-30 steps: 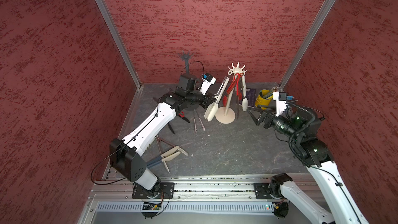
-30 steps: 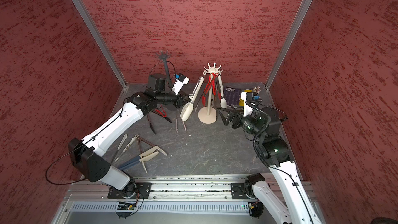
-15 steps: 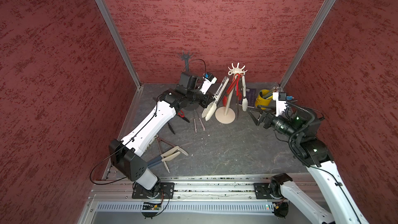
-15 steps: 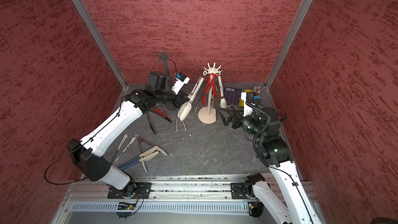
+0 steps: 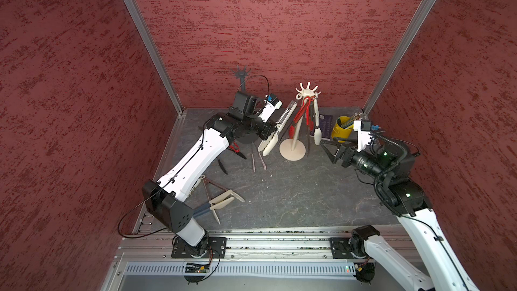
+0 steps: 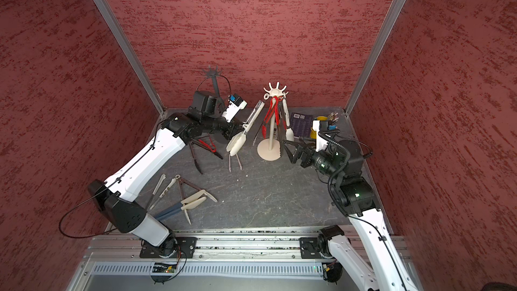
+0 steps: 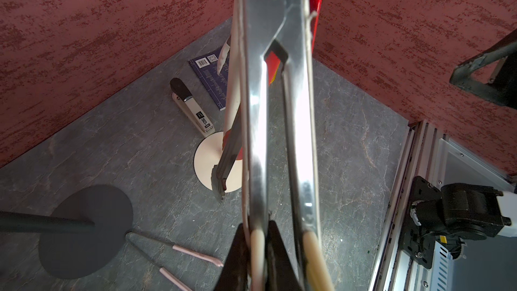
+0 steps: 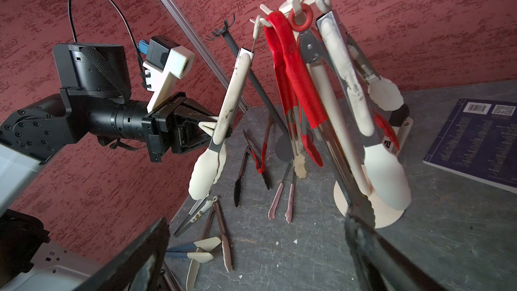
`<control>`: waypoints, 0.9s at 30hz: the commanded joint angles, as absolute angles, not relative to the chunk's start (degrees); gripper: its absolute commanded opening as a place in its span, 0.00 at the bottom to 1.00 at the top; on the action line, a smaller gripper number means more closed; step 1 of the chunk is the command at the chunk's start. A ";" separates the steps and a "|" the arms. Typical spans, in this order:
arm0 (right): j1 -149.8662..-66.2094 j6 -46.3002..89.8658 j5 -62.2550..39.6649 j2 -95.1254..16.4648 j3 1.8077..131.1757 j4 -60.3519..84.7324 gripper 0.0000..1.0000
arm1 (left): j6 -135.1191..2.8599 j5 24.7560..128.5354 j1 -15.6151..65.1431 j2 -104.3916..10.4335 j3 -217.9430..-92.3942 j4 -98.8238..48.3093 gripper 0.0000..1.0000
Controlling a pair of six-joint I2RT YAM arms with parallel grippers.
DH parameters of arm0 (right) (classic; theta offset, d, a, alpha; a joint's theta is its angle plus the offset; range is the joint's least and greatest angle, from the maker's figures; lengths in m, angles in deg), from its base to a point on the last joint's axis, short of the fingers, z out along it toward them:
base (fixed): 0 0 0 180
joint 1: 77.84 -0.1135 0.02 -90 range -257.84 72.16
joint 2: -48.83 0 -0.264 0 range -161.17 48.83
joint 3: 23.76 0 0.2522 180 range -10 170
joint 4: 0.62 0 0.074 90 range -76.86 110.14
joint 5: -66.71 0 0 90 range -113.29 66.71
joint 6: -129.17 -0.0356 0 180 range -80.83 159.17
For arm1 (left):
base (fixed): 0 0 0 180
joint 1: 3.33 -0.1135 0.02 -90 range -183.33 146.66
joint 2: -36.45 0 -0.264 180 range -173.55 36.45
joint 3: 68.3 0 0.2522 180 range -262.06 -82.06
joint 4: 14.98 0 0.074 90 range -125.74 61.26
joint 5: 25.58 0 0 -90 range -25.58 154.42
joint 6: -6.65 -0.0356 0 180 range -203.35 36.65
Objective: Hang food tongs on kitchen utensil racks
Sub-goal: Hang the food tongs on the rack.
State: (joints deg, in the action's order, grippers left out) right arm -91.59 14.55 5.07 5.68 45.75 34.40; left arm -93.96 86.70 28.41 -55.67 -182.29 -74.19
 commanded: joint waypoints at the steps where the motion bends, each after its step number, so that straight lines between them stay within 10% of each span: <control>1: -91.37 14.21 5.80 6.47 45.57 33.18 0.99 | -96.67 86.12 28.62 -56.64 -184.76 -76.56 0.06; 19: -91.37 14.38 5.27 7.00 45.65 34.07 0.99 | -101.20 84.44 27.37 -60.57 -186.66 -76.56 0.13; 27: -91.36 14.38 5.01 7.24 45.94 34.72 0.99 | -98.66 80.59 26.34 -60.66 -183.56 -68.76 0.35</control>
State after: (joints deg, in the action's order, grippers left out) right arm -91.59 14.55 5.02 6.60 45.77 34.64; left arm -99.47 82.87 26.99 -60.21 -184.61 -73.10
